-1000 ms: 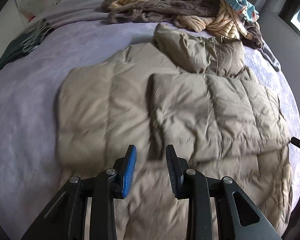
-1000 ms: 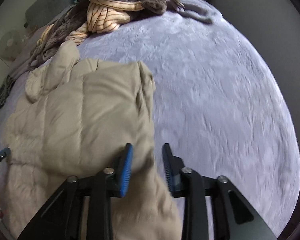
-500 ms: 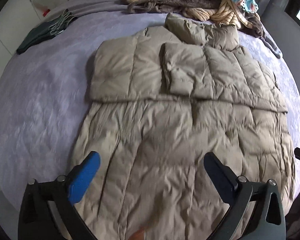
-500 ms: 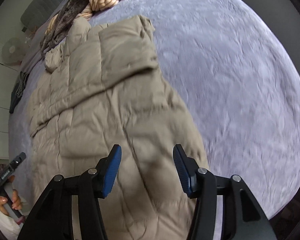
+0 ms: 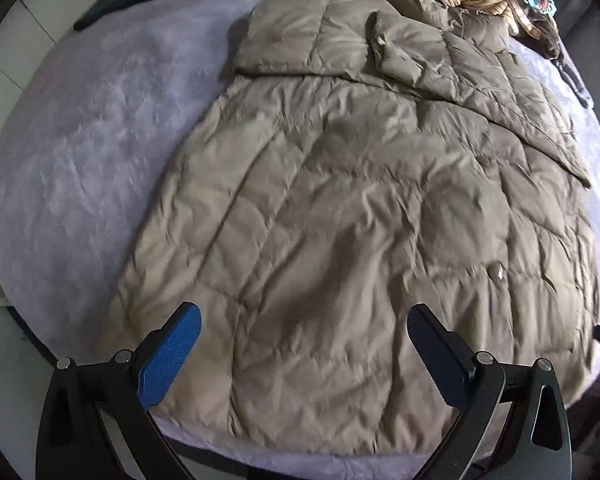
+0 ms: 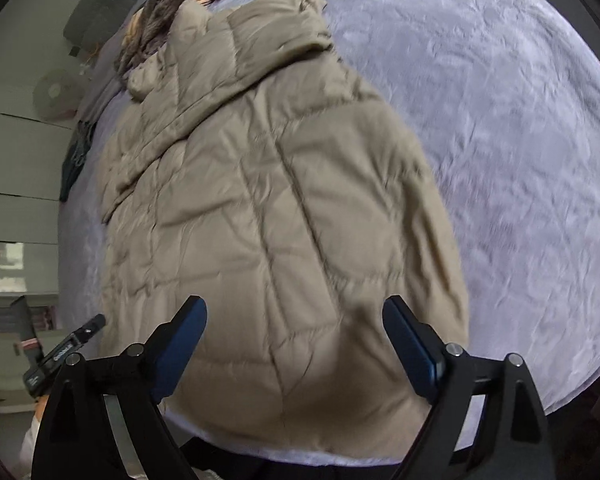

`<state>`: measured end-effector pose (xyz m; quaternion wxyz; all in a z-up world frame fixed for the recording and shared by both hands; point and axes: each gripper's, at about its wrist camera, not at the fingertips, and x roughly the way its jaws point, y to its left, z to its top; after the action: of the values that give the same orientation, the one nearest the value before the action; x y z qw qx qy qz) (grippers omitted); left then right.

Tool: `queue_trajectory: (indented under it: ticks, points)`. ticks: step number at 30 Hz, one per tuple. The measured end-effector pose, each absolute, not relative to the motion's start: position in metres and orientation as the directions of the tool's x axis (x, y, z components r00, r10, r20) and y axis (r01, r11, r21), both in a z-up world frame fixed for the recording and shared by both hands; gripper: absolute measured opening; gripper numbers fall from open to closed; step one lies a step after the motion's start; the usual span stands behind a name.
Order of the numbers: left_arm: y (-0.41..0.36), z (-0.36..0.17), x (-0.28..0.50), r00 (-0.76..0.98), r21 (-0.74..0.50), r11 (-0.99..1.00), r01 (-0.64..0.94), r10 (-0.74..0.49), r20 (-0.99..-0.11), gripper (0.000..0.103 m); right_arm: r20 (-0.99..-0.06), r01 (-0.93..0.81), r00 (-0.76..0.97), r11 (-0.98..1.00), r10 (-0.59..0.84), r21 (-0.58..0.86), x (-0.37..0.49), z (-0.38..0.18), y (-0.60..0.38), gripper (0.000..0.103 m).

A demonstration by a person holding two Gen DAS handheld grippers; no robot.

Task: Fold large clothes
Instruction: 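Move both tools toward the coat hem, then grasp the coat hem with both tools and lift it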

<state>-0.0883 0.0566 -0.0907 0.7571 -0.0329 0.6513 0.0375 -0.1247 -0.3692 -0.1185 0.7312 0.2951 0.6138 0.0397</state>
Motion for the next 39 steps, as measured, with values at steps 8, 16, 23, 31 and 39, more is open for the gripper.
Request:
queue_trajectory:
  ticks: [8,16,23,31,39]
  points:
    - [0.082,-0.091,-0.106,0.149,-0.13,0.989,-0.073,-0.118,-0.982,0.103,-0.852,0.359,0.287,0.775,0.438,0.52,-0.153,-0.123,-0.356,0.092]
    - [0.121,-0.098,-0.141,0.124,-0.265,0.963,-0.057,-0.256,-0.959,0.103,-0.829,0.438,0.356,0.707,0.431,0.555,-0.194,-0.124,-0.35,0.093]
    - [0.151,-0.106,-0.164,0.026,-0.53,0.846,-0.065,-0.529,-0.848,0.103,-0.779,0.504,0.411,0.595,0.473,0.627,-0.235,-0.133,-0.344,0.093]
    - [0.169,-0.141,-0.17,0.006,-0.585,0.786,-0.199,-0.596,-0.803,0.103,-0.744,0.606,0.368,0.463,0.557,0.647,-0.254,-0.172,-0.34,0.093]
    - [0.153,-0.139,-0.139,0.122,-0.609,0.761,-0.222,-0.598,-0.792,0.081,-0.677,0.623,0.487,0.323,0.552,0.712,-0.238,-0.183,-0.342,0.093]
